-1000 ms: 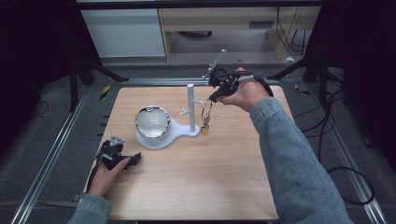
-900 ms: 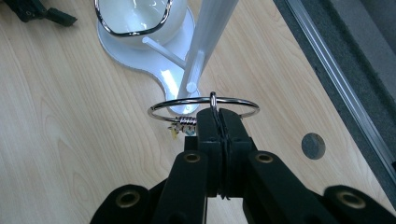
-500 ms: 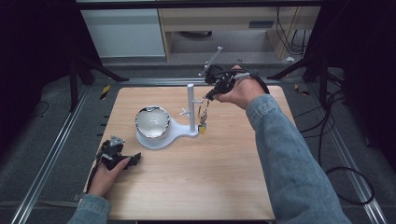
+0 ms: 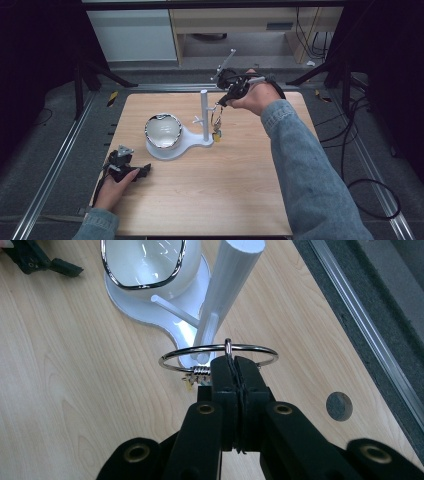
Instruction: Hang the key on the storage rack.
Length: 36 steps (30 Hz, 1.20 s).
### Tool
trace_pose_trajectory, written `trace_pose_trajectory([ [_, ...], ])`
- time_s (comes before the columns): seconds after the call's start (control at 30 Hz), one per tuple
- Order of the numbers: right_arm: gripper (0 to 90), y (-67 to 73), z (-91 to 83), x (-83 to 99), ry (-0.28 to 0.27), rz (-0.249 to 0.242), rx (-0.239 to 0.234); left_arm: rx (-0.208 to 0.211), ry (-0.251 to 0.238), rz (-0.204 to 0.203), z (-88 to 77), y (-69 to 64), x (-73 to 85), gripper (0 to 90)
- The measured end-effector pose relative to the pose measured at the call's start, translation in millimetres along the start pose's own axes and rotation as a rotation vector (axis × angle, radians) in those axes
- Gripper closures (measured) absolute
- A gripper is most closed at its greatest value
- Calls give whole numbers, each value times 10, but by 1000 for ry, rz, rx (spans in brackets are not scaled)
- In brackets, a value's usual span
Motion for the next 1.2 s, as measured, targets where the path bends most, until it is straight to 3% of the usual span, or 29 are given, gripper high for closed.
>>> trace_pose_trajectory([
  [0.6,886,-73,227,25,11,14,-53,0,0,0,0,0,0,0],
  [0.93,859,-101,287,38,1,23,-77,0,0,0,0,0,0,0],
  [1.2,842,-118,244,83,-10,30,-69,0,0,0,0,0,0,0],
])
Point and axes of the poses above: each handheld gripper's, and its own axes: z roughly forward along the jaws, x roughly out of its underside, y roughly to its left, the point moved 2 cm from there along z, roughly forward along the jaws, and after that the axes turned 14 degrees about -y, right-handed, at the moved point
